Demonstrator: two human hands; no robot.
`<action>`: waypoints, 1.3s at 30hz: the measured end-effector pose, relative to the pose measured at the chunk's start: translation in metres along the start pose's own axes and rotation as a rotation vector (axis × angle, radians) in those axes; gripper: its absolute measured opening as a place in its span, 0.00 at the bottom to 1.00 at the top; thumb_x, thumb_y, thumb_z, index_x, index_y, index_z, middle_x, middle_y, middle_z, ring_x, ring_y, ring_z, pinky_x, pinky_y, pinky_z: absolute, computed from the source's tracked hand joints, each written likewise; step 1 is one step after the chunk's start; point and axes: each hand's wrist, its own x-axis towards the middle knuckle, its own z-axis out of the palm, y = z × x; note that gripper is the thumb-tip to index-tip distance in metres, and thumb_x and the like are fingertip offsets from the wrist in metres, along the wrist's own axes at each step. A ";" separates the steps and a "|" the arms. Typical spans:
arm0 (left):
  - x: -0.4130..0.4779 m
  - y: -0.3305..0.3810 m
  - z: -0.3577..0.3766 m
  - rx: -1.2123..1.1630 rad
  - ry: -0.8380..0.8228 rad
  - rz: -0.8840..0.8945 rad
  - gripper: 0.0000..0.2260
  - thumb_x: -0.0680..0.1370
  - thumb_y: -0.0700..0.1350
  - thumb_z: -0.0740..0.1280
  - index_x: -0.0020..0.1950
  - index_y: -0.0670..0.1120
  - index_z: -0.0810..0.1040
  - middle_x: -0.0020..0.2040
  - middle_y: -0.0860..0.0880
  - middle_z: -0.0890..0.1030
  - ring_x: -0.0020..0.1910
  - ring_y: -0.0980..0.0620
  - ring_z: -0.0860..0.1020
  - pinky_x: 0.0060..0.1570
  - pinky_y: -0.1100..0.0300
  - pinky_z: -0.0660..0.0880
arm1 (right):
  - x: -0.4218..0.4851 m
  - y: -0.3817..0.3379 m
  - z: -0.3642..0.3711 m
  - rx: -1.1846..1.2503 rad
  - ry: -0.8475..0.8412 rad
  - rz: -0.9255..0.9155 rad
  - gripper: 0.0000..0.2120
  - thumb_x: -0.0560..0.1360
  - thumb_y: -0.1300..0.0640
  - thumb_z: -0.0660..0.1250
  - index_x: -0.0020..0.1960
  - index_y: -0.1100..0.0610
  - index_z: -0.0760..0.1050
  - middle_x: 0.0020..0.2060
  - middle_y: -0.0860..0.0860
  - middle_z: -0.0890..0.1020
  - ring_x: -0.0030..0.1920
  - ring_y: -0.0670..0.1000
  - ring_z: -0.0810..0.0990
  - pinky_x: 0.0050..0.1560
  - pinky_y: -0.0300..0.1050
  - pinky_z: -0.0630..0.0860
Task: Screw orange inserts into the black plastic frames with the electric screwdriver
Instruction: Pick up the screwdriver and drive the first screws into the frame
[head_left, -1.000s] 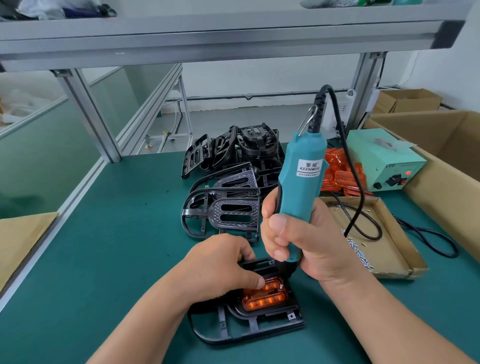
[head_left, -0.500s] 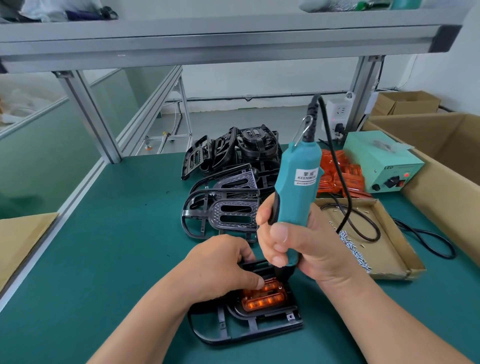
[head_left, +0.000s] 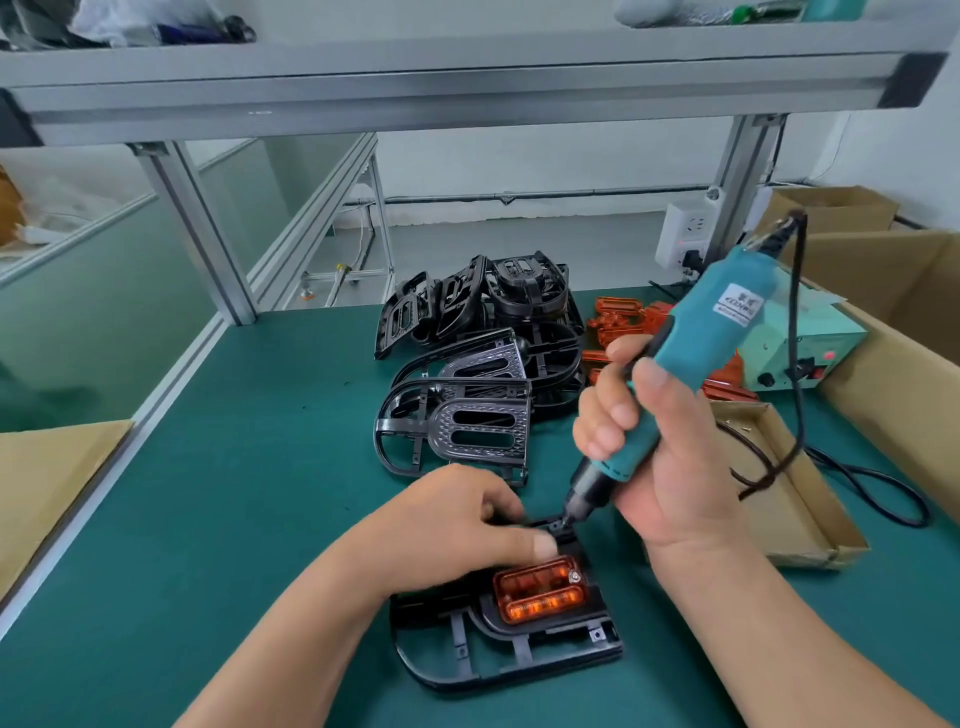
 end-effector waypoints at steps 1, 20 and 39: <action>-0.001 -0.001 -0.002 -0.083 0.011 0.004 0.18 0.73 0.68 0.71 0.51 0.55 0.84 0.34 0.60 0.74 0.34 0.61 0.72 0.40 0.57 0.72 | 0.002 0.000 -0.004 0.026 0.069 -0.015 0.08 0.78 0.54 0.73 0.55 0.55 0.77 0.33 0.48 0.71 0.30 0.47 0.71 0.33 0.40 0.72; 0.003 0.002 -0.006 -1.036 -0.041 -0.018 0.11 0.85 0.32 0.61 0.65 0.36 0.80 0.50 0.41 0.83 0.35 0.55 0.72 0.30 0.68 0.69 | 0.011 0.010 -0.013 0.135 0.388 -0.060 0.06 0.81 0.55 0.68 0.54 0.56 0.74 0.35 0.48 0.72 0.33 0.47 0.72 0.37 0.40 0.74; 0.004 -0.005 -0.004 -0.930 -0.053 -0.008 0.10 0.87 0.43 0.64 0.60 0.41 0.83 0.41 0.44 0.80 0.27 0.56 0.67 0.26 0.66 0.63 | 0.009 0.013 -0.012 0.120 0.372 -0.031 0.07 0.81 0.55 0.69 0.55 0.56 0.74 0.36 0.49 0.72 0.34 0.47 0.73 0.38 0.41 0.75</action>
